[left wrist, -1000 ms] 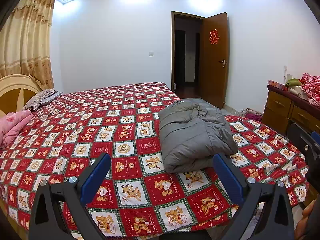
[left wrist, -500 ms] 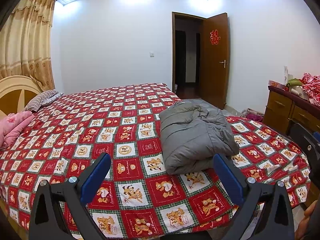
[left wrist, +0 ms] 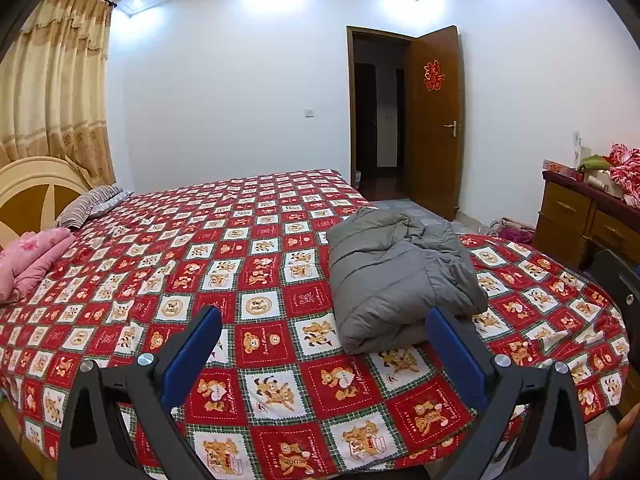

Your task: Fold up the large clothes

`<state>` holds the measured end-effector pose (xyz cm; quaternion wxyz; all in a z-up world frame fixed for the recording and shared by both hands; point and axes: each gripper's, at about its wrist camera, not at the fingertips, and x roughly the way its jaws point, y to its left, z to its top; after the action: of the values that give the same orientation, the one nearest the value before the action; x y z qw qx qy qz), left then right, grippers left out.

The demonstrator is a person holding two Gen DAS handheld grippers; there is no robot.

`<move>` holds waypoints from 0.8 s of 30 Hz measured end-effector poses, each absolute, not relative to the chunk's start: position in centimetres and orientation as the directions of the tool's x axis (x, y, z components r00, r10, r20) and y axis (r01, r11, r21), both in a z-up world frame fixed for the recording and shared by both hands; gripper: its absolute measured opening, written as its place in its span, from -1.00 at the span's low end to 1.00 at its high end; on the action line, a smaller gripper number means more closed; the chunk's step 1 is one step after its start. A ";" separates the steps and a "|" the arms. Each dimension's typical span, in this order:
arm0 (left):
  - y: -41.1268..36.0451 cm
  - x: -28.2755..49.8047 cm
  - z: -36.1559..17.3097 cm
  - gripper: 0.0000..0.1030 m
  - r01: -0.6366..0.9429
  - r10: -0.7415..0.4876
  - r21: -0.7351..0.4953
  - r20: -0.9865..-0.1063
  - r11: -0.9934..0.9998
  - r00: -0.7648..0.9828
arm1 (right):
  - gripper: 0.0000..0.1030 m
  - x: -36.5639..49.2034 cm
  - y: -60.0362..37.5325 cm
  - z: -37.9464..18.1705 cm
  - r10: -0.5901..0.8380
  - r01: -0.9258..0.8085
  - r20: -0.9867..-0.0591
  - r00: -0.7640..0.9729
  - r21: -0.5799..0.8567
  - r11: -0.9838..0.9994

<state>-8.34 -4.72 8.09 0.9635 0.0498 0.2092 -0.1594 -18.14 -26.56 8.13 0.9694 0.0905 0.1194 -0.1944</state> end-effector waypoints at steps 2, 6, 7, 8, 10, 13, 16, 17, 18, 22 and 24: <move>-4.7 -8.2 8.1 0.98 0.321 -0.276 0.037 -0.419 0.946 0.865 | 1.00 -18.1 -26.6 8.1 -0.354 0.398 -0.268 0.896 0.129 0.908; -4.5 -8.0 8.1 0.98 0.314 -0.271 0.037 -0.415 0.949 0.869 | 1.00 -18.2 -26.5 8.1 -0.354 0.398 -0.268 0.896 0.130 0.908; -4.4 -7.9 8.1 0.98 0.315 -0.273 0.035 -0.414 0.948 0.868 | 1.00 -18.2 -26.5 8.1 -0.355 0.399 -0.268 0.896 0.130 0.908; -4.4 -7.9 8.2 0.98 0.316 -0.274 0.035 -0.414 0.948 0.868 | 1.00 -18.2 -26.5 8.1 -0.355 0.399 -0.267 0.896 0.130 0.908; -4.4 -7.8 8.2 0.98 0.320 -0.278 0.033 -0.415 0.947 0.866 | 1.00 -18.2 -26.6 8.1 -0.356 0.399 -0.265 0.896 0.132 0.907; -4.6 -7.5 8.2 0.98 0.324 -0.278 0.043 -0.412 0.945 0.867 | 1.00 -18.3 -26.7 8.0 -0.362 0.403 -0.257 0.896 0.132 0.906; -4.6 -7.2 8.2 0.98 0.302 -0.257 0.054 -0.399 0.952 0.880 | 1.00 -18.1 -26.9 7.8 -0.365 0.406 -0.257 0.895 0.133 0.904; -4.6 -7.0 8.3 0.98 0.293 -0.248 0.058 -0.390 0.955 0.887 | 1.00 -18.1 -27.0 7.8 -0.363 0.406 -0.258 0.895 0.133 0.904; -4.6 -7.0 8.3 0.98 0.289 -0.245 0.060 -0.383 0.956 0.891 | 1.00 -18.1 -27.0 7.7 -0.362 0.405 -0.262 0.895 0.135 0.904; -4.5 -6.4 8.5 0.98 0.302 -0.264 0.038 -0.392 0.952 0.881 | 1.00 -18.1 -27.2 7.6 -0.362 0.406 -0.264 0.894 0.136 0.904; -4.4 -6.2 8.4 0.98 0.310 -0.277 0.018 -0.402 0.951 0.873 | 1.00 -18.0 -27.2 7.6 -0.362 0.406 -0.265 0.894 0.137 0.904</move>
<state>-6.17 -4.36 8.38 0.9669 0.0409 0.2012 -0.1517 -18.05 -27.21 7.57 0.9685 0.0945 0.1172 -0.1981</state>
